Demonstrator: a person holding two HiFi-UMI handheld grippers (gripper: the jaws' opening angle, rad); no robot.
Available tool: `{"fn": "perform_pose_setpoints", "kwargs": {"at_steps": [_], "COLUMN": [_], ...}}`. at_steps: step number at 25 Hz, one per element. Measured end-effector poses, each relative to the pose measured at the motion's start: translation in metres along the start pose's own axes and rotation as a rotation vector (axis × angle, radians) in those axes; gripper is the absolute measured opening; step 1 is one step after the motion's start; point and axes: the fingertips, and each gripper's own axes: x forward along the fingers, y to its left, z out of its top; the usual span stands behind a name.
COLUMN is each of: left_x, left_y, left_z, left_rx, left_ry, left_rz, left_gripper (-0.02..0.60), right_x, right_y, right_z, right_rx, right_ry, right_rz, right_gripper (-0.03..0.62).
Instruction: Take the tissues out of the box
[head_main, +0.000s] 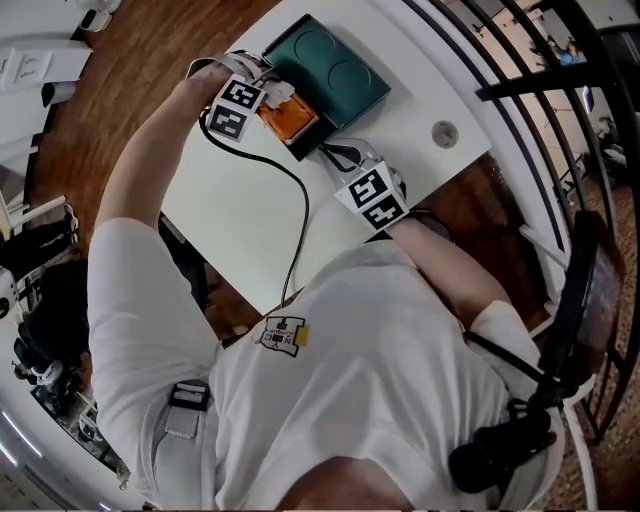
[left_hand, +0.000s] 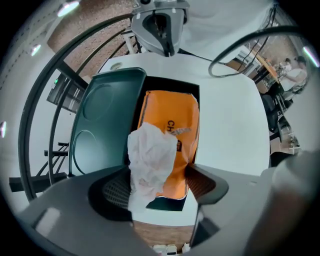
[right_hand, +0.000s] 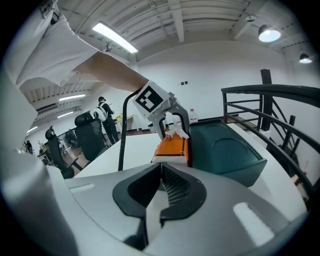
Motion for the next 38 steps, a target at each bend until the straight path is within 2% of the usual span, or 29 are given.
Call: {"fn": "perform_pose_setpoints", "kwargs": {"at_steps": [4,14,21,24,27,31,35,38], "left_x": [-0.003,-0.016,-0.041,-0.057,-0.077,-0.107,-0.128,-0.115], "left_y": [0.003,0.005,0.001,-0.008,-0.018,-0.04,-0.114,-0.178], "left_z": [0.002,-0.001,-0.012,-0.016,-0.024,-0.027,-0.012,0.007], "left_rx": [-0.021,-0.064,-0.141,-0.2,-0.357,-0.677,-1.026,-1.309], "left_ry": [0.002,-0.003,0.049,0.075,0.078,0.05,0.044,0.009], "left_rz": [-0.004,0.066,0.15,0.184,0.258,0.368,0.401,0.372], "left_gripper": [0.316,0.282,0.279,0.278,0.279,0.279,0.279,0.279], "right_x": [-0.001,0.001,-0.001,-0.005,-0.006,-0.01,-0.021,-0.022], "right_y": [0.0,-0.001,-0.001,0.002,0.004,0.003,0.033,0.062], "right_z": [-0.002,0.003,0.005,0.012,0.017,0.019,0.029,0.026], "right_rx": [-0.002,-0.012,-0.04,-0.068,-0.112,-0.169,-0.236,-0.281], "right_ry": [0.003,-0.005,-0.02,-0.035,-0.049,-0.057,-0.034,-0.003], "right_rz": [0.002,0.005,0.016,0.022,0.037,0.087,0.172,0.234], "right_gripper": [0.009,0.009,0.009,0.009,0.009,0.009,0.009,0.009]}}
